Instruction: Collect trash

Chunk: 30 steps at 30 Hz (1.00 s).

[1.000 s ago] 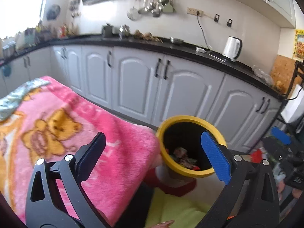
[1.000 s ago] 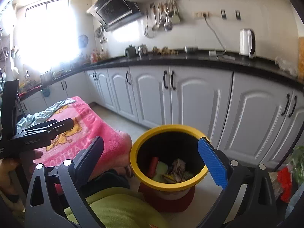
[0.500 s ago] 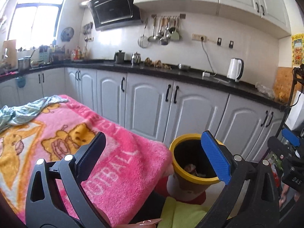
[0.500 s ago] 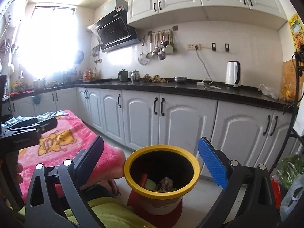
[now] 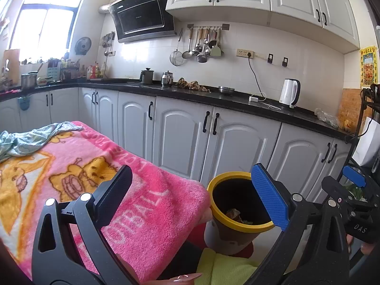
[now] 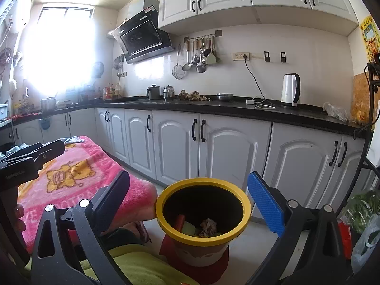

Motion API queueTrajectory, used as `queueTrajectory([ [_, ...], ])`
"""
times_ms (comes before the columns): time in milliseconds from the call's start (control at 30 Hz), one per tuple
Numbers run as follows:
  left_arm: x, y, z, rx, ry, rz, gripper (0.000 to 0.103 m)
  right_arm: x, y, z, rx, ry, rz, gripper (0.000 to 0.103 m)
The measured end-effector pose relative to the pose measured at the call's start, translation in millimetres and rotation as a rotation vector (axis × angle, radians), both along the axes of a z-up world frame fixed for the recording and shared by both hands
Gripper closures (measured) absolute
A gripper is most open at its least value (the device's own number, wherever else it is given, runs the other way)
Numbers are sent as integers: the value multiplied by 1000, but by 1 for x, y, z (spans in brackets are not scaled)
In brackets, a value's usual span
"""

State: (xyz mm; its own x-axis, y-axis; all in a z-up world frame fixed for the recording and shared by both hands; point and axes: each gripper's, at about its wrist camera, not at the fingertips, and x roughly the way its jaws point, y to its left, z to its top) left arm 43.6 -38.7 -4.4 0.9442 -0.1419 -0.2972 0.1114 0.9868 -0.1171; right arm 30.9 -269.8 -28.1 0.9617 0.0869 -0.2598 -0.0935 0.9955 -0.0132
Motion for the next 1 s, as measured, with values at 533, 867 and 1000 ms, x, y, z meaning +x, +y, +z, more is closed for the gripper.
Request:
queueTrajectory([
  [533, -1, 2, 1, 0, -5, 2, 11, 0, 2, 0, -3, -3, 3, 6],
  [867, 0, 4, 4, 2, -12, 6, 11, -1, 3, 0, -4, -2, 4, 6],
  [1000, -1, 3, 3, 2, -13, 6, 11, -1, 3, 0, -3, -1, 4, 6],
])
